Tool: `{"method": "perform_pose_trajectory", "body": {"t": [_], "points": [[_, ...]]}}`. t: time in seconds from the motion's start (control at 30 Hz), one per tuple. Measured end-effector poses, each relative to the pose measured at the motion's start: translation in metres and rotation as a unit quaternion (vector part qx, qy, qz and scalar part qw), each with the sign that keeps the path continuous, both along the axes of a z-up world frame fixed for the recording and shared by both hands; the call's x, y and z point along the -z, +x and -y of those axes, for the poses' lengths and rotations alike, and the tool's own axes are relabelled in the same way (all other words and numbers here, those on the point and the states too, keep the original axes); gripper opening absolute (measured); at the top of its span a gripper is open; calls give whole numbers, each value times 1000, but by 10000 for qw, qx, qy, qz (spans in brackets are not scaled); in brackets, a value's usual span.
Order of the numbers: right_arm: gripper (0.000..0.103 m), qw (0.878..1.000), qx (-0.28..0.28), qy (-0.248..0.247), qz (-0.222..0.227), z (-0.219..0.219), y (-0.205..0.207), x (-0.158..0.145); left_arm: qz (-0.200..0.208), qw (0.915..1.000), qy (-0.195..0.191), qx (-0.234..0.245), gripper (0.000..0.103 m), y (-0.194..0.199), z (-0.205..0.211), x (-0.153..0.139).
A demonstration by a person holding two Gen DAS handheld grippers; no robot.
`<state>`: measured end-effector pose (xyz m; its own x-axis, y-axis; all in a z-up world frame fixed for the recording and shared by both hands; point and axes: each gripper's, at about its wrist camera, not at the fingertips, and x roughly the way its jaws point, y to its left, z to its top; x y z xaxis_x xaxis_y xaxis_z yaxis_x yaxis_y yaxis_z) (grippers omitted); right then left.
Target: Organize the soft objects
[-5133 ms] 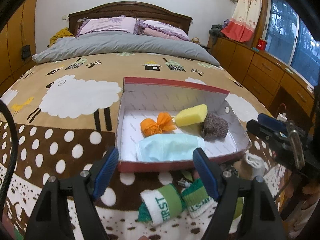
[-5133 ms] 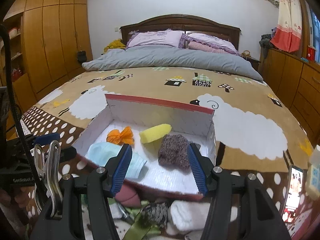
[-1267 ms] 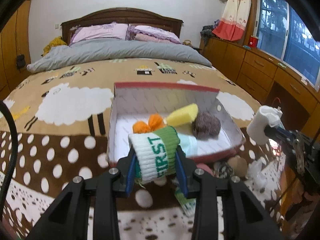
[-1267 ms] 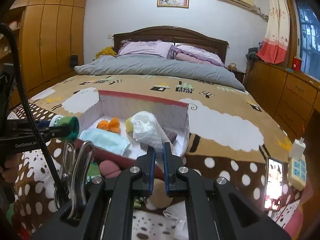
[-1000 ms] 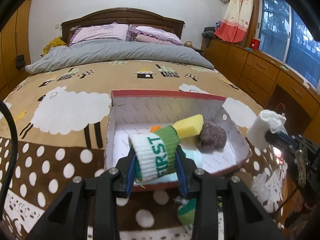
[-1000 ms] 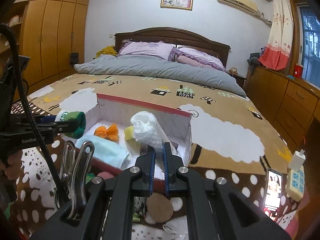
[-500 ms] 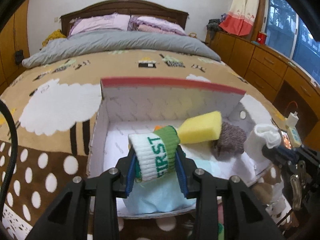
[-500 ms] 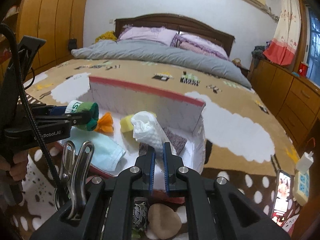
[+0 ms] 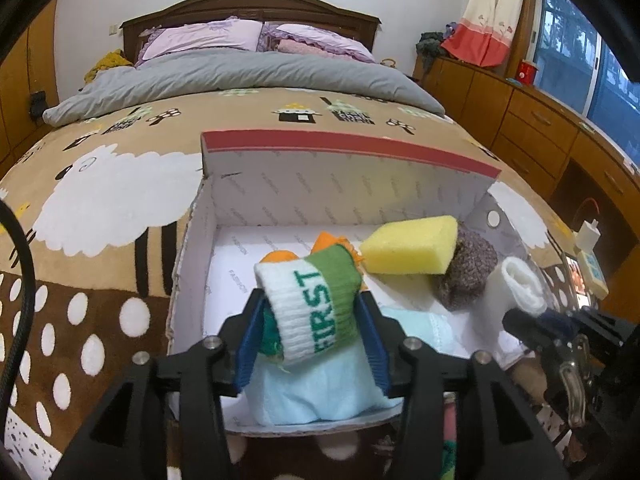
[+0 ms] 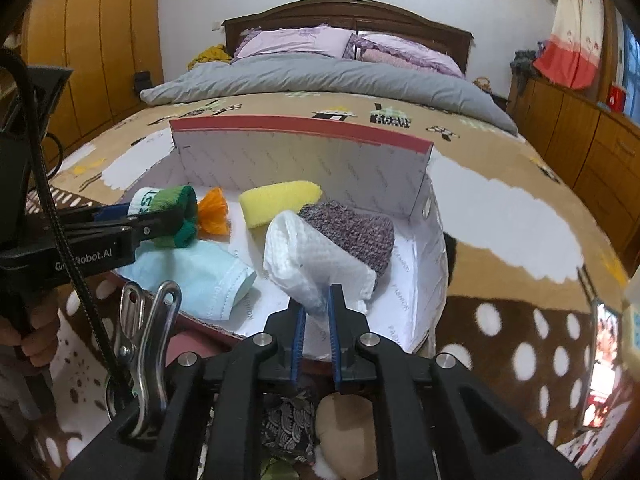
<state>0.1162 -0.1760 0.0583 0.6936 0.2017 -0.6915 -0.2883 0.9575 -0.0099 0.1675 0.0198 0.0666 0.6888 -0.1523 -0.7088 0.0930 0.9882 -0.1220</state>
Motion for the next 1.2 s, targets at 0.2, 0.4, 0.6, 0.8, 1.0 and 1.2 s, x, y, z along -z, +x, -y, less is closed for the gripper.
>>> {"method": "perform_pose_trajectory", "body": {"t": [0.2, 0.4, 0.6, 0.8, 1.0, 1.2], "points": [[33, 9990, 104, 418, -109, 13, -1, 0, 79, 10000, 4, 42, 61, -9, 2, -8], [42, 9988, 144, 476, -20, 16, -7, -6, 194, 9997, 36, 131, 63, -21, 4, -20], [53, 9989, 73, 448, 138, 13, -18, -17, 240, 9995, -51, 187, 63, -37, 3, -30], [54, 9987, 31, 445, 232, 12, -33, -27, 260, 9993, -91, 268, 63, -57, 6, -36], [54, 9985, 11, 477, 258, 14, -46, -33, 138, 9990, -209, 376, 63, -74, 10, -33], [54, 9988, -5, 446, 208, 17, -61, -36, 31, 9983, -254, 515, 63, -89, 17, -27]]}}
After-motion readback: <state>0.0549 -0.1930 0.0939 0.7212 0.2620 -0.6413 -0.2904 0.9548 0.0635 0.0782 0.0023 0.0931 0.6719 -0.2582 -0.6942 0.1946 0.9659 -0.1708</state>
